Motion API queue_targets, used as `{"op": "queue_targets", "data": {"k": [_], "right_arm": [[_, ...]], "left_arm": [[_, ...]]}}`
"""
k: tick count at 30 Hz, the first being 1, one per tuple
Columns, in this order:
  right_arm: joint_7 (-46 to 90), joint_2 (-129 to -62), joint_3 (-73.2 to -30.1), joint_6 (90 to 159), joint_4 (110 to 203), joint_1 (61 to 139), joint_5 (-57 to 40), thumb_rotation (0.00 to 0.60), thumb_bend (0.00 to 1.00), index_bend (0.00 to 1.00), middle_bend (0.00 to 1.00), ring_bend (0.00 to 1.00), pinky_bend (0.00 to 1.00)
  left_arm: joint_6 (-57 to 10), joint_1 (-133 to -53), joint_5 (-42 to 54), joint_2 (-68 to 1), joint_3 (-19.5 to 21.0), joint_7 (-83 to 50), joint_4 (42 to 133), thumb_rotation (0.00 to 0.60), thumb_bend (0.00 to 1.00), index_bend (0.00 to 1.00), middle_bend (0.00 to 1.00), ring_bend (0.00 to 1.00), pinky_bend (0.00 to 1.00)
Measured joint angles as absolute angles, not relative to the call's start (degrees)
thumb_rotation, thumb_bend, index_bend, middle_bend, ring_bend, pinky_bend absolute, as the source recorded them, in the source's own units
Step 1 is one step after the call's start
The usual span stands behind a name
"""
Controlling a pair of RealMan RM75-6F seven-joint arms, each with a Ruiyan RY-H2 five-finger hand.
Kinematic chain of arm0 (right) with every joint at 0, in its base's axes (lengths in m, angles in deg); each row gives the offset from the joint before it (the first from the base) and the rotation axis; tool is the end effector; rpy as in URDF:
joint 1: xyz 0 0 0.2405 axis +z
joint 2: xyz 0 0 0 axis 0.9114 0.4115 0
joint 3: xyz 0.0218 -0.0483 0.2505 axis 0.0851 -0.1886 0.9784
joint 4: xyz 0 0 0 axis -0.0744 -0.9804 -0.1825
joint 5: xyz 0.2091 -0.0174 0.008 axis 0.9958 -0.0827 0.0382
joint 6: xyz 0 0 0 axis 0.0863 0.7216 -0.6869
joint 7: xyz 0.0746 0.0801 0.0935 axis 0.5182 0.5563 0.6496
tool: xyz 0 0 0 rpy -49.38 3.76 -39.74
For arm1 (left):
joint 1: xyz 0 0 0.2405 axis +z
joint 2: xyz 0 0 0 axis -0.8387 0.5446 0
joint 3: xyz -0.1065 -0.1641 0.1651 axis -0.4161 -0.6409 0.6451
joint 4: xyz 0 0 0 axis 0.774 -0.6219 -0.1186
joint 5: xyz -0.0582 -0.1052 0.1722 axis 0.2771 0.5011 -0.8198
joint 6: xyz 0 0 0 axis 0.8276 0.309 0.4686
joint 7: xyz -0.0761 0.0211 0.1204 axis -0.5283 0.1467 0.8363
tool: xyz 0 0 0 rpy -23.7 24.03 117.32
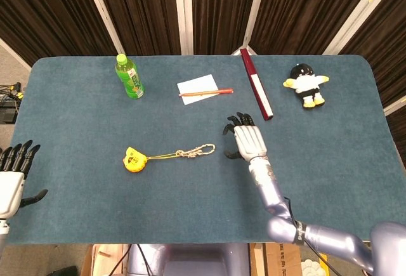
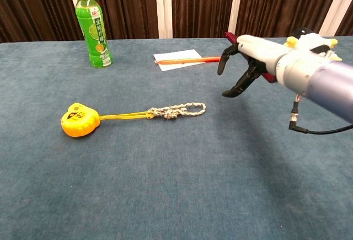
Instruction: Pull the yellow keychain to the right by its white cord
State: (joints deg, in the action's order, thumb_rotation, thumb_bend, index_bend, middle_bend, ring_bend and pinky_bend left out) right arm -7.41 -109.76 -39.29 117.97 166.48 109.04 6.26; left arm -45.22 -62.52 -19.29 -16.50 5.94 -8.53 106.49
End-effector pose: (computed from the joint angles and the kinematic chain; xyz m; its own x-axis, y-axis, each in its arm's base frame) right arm -0.1112 -0.3658 -0.0290 0.2044 -0.2593 0.9439 -0.9741 -0.1487 0.1702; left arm -0.3076 0.1850 0.1502 0.5029 -0.0200 0.8641 0.8639 -0.0207 -0.5033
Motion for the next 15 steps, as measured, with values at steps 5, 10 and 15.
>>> {"op": "queue_targets", "data": {"k": [5, 10, 15], "right_arm": [[-7.81, -113.33, -38.98, 117.08, 161.54, 111.44, 8.35, 0.600, 0.21, 0.46, 0.21, 0.03, 0.00], [-7.41, -116.56, -38.48, 116.22, 157.47, 113.75, 9.64, 0.600, 0.21, 0.47, 0.22, 0.03, 0.00], [-6.80, -118.88, -37.92, 115.63, 154.19, 115.54, 10.30, 0.600, 0.21, 0.51, 0.24, 0.04, 0.01]], "left_arm": [[-45.01, -62.64, -18.75, -16.76, 5.74, -8.17, 106.39, 0.600, 0.00, 0.00, 0.00, 0.00, 0.00], [-44.73, -62.75, -18.23, -16.98, 5.59, -7.70, 106.37, 0.600, 0.00, 0.00, 0.00, 0.00, 0.00], [-44.39, -62.82, -17.51, -17.06, 5.41, -7.67, 106.26, 0.600, 0.00, 0.00, 0.00, 0.00, 0.00]]}}
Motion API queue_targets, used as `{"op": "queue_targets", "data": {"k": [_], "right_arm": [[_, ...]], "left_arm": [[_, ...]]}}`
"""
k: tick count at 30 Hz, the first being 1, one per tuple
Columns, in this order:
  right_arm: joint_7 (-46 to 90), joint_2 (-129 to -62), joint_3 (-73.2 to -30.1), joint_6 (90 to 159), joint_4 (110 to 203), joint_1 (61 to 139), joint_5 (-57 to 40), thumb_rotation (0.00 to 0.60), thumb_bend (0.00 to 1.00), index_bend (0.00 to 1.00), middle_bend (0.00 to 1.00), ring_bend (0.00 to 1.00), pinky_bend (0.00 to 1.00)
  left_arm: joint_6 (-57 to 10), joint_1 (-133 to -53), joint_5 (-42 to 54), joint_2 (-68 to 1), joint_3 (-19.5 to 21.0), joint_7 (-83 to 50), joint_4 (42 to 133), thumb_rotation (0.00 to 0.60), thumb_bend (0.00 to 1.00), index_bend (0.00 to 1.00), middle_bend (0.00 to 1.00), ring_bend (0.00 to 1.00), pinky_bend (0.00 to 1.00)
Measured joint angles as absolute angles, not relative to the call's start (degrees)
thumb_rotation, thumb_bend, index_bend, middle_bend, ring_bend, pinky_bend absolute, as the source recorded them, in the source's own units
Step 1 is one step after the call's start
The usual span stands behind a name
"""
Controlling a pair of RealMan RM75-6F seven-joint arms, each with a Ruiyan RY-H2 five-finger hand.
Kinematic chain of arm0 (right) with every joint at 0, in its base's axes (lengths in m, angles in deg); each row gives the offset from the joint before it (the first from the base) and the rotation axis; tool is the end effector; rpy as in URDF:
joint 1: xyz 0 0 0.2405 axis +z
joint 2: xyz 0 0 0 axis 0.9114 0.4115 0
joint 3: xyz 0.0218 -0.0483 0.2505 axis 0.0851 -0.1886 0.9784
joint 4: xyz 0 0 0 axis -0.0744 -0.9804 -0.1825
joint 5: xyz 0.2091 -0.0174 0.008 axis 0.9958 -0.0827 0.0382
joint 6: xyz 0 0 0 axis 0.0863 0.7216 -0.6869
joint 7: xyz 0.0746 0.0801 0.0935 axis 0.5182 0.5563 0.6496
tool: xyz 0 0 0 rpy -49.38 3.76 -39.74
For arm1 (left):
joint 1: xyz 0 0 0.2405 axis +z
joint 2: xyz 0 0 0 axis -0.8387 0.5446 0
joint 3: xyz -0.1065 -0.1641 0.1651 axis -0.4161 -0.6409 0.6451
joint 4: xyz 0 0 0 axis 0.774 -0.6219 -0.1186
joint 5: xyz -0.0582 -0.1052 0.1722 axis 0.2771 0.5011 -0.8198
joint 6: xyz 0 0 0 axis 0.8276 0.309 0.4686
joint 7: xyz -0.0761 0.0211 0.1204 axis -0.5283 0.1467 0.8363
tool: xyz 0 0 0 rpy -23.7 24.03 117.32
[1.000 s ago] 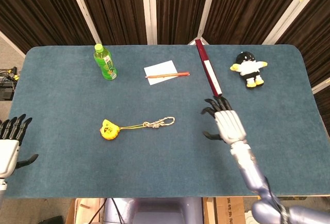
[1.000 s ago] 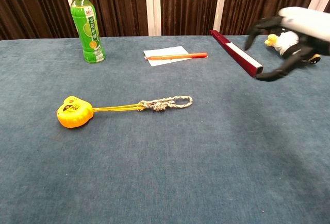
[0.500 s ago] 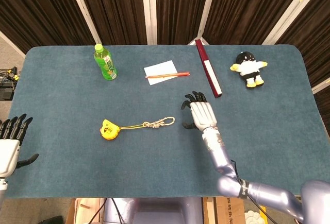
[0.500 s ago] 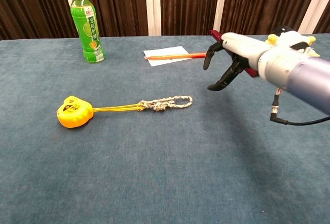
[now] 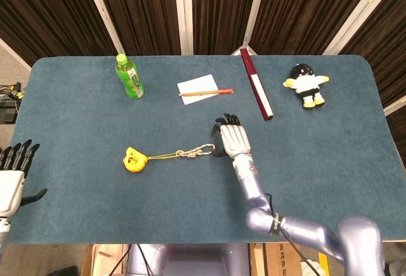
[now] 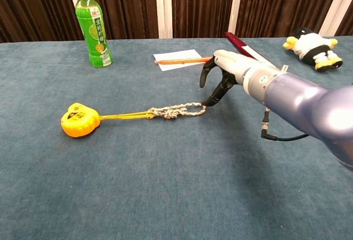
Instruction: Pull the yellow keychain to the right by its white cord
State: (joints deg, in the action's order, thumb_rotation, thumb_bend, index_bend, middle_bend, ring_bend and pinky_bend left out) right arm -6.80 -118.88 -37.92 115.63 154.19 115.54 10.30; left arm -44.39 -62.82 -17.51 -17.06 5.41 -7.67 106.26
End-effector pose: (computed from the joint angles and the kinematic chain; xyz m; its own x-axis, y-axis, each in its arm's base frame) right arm -0.0915 -0.3826 -0.0721 0.1894 -0.2921 0.9375 -0.9795 -0.1233 0.1594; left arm -0.3106 0.1886 0.1484 0.5082 -0.0124 0.8611 0.8612 0.0044 -0.5082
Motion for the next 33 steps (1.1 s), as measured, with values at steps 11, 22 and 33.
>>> {"op": "queue_targets", "data": {"k": [11, 22, 33], "right_arm": [[-4.68, -122.61, -37.43, 114.06, 146.86, 117.58, 11.39, 0.600, 0.27, 0.55, 0.26, 0.04, 0.02], [-3.45, -124.99, -37.96, 113.06, 143.12, 118.43, 11.40, 0.600, 0.31, 0.56, 0.26, 0.04, 0.02], [-2.83, -126.18, -38.17, 112.69, 141.45, 118.56, 11.48, 0.600, 0.32, 0.57, 0.26, 0.04, 0.02]], "left_arm": [[-43.76, -62.94, -16.71, -16.90, 5.29, -8.38, 106.19, 0.600, 0.00, 0.00, 0.00, 0.00, 0.00], [-43.48, -63.01, -16.43, -16.68, 5.27, -9.35, 106.24, 0.600, 0.00, 0.00, 0.00, 0.00, 0.00], [-43.36, -63.00, -16.26, -16.43, 5.31, -10.03, 106.22, 0.600, 0.00, 0.00, 0.00, 0.00, 0.00]]}}
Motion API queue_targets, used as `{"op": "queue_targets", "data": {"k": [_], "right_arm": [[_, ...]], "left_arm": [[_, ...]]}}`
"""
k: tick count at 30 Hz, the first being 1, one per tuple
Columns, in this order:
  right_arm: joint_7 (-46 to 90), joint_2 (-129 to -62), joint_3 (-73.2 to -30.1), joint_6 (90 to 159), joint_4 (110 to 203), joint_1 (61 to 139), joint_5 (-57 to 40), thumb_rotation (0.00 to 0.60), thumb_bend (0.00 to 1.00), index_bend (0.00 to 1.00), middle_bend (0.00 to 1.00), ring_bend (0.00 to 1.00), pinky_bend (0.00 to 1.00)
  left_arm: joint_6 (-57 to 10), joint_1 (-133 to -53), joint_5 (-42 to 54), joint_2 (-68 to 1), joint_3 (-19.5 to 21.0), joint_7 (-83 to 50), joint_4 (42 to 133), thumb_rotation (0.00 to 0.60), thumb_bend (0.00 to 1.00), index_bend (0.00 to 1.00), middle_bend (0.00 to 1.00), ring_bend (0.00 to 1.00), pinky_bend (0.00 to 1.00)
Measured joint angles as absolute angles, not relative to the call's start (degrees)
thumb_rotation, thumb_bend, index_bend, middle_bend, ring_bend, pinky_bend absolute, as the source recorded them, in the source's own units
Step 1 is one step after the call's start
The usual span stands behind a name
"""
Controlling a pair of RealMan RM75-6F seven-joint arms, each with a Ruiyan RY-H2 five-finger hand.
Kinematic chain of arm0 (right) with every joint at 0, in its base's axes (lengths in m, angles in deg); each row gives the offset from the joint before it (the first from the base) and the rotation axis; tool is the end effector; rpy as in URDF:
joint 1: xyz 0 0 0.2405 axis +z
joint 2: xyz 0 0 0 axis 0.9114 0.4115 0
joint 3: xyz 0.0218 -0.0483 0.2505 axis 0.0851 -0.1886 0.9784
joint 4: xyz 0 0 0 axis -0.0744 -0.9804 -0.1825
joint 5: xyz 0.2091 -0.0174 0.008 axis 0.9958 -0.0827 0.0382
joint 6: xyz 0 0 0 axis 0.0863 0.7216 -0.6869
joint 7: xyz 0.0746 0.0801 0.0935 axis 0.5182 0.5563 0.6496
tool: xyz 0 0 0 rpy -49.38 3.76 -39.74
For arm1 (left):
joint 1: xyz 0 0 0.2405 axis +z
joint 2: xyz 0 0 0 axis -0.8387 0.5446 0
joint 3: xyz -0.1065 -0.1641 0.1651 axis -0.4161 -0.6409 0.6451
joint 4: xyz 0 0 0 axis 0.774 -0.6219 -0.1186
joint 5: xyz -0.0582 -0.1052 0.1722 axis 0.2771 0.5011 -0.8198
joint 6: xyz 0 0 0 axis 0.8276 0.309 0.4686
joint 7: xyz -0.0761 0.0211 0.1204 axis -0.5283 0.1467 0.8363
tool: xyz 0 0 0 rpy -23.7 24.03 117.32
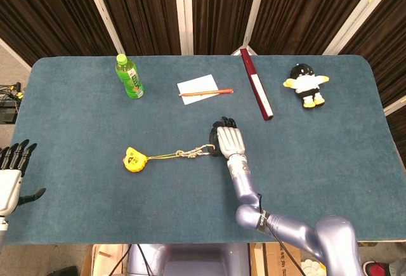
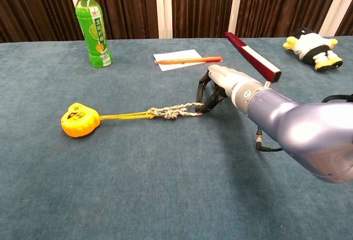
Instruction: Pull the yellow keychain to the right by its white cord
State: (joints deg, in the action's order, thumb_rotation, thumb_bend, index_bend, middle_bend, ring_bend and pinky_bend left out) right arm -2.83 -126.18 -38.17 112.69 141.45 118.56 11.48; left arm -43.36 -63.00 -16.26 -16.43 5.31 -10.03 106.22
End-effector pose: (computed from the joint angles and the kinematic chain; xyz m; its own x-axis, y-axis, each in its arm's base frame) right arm -0.0990 -0.3896 -0.1066 0.1728 -0.3213 0.9311 -0.9849 -0.0696 0.1587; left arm -0.3149 0.1901 0.1511 0.4804 0.0035 0.8770 0.8768 0.0214 -0.4804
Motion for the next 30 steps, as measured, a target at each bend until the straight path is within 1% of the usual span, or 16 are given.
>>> {"op": "queue_targets", "data": {"k": [12, 24, 30], "right_arm": [[-1.76, -126.78, -37.71, 112.86, 141.10, 118.78, 10.73, 0.600, 0.34, 0.58, 0.27, 0.05, 0.02], [-1.98, -127.26, -37.64, 112.66, 140.71, 118.84, 10.96, 0.600, 0.40, 0.59, 0.28, 0.05, 0.02], [-2.00, -127.51, -37.61, 112.45, 140.39, 118.90, 11.05, 0.600, 0.40, 0.59, 0.28, 0.05, 0.02]], "left_arm": [[-43.19, -63.02, -16.10, -16.33, 5.38, -10.23, 106.37, 0.600, 0.00, 0.00, 0.00, 0.00, 0.00], [-42.93, -63.08, -15.82, -16.14, 5.40, -10.80, 106.44, 0.600, 0.00, 0.00, 0.00, 0.00, 0.00], [-42.93, -63.06, -15.67, -16.08, 5.37, -10.90, 106.45, 0.600, 0.00, 0.00, 0.00, 0.00, 0.00]]}}
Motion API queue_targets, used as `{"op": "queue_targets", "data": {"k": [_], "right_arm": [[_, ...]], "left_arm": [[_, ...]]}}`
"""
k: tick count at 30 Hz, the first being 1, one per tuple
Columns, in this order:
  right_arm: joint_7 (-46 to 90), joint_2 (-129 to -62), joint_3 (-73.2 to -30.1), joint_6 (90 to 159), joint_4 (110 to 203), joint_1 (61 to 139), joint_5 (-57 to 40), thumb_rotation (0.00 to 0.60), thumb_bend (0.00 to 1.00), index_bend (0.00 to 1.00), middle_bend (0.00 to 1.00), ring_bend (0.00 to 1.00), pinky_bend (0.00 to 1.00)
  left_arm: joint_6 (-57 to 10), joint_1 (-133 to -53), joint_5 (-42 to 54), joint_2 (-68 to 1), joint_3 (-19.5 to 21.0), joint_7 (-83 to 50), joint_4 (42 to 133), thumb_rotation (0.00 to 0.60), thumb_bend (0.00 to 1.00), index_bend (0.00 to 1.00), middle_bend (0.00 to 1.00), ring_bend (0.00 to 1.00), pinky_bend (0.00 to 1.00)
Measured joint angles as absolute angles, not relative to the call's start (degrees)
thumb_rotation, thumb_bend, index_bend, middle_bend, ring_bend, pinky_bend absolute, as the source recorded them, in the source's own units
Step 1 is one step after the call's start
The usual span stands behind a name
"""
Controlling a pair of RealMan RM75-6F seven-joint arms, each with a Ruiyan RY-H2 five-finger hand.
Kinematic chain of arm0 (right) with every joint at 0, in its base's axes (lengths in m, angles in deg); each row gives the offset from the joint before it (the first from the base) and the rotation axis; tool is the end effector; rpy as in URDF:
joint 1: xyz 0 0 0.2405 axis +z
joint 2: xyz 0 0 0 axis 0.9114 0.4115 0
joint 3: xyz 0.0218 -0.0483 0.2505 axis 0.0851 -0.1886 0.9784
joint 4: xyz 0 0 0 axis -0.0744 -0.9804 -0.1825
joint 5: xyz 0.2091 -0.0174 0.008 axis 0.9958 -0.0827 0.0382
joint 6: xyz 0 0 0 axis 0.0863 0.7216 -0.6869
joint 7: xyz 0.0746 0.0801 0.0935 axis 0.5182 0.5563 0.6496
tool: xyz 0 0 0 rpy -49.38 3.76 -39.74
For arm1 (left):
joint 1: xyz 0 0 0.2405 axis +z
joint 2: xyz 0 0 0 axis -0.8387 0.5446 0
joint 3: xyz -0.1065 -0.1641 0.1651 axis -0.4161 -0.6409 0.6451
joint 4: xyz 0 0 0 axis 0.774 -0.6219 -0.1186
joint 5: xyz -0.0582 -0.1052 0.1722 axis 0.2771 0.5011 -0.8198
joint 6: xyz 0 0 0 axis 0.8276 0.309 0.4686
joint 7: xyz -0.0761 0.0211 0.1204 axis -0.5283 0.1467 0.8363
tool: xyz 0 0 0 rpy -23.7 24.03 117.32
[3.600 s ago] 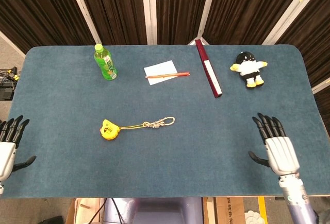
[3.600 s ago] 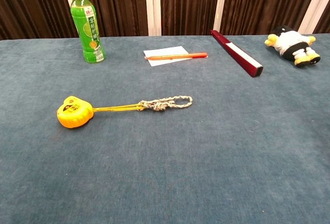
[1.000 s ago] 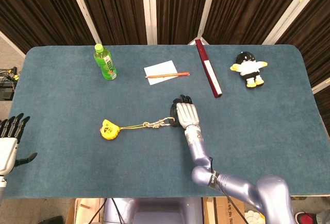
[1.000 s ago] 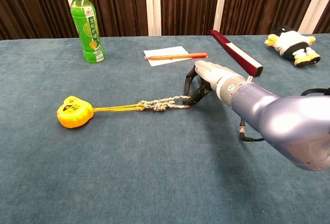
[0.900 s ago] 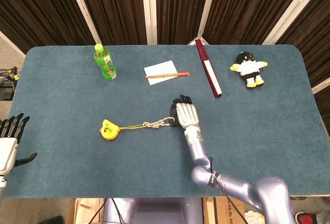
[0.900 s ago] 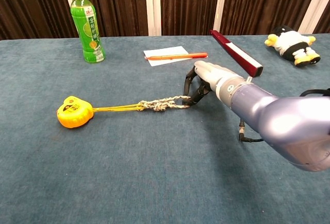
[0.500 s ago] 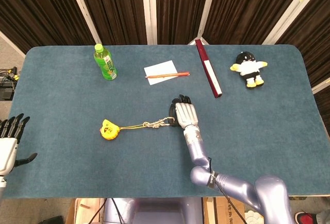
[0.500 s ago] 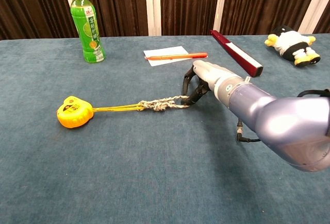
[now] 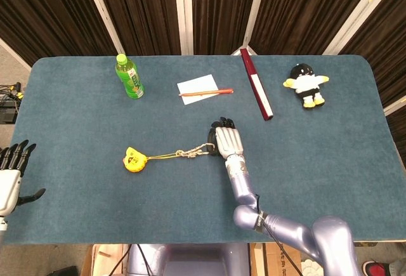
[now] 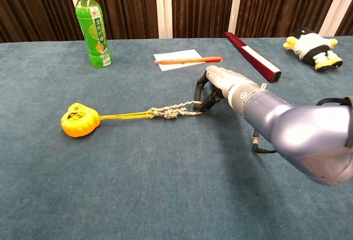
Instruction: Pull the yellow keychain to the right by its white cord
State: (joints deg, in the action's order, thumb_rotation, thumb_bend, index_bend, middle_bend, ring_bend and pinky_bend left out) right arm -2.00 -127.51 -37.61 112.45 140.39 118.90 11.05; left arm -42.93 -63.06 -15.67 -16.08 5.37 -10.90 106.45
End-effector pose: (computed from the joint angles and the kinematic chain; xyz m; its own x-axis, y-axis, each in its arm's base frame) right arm -0.0944 -0.3881 -0.1123 0.1536 -0.3258 0.9329 -0.9880 -0.0684 0.1388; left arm -0.3163 0.1901 0.1521 0.4678 0.0119 0.8838 0.8833 0.0298 -0.4679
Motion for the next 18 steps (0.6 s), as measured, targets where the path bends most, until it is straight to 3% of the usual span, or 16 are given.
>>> {"op": "queue_targets", "data": {"k": [18], "right_arm": [[-2.79, -125.85, -38.17, 113.69, 144.97, 118.12, 9.96, 0.600, 0.50, 0.65, 0.31, 0.05, 0.04]], "left_arm": [[-43.18, -62.90, -15.44, -16.00, 5.33, -10.98, 106.53, 0.600, 0.00, 0.00, 0.00, 0.00, 0.00]]}}
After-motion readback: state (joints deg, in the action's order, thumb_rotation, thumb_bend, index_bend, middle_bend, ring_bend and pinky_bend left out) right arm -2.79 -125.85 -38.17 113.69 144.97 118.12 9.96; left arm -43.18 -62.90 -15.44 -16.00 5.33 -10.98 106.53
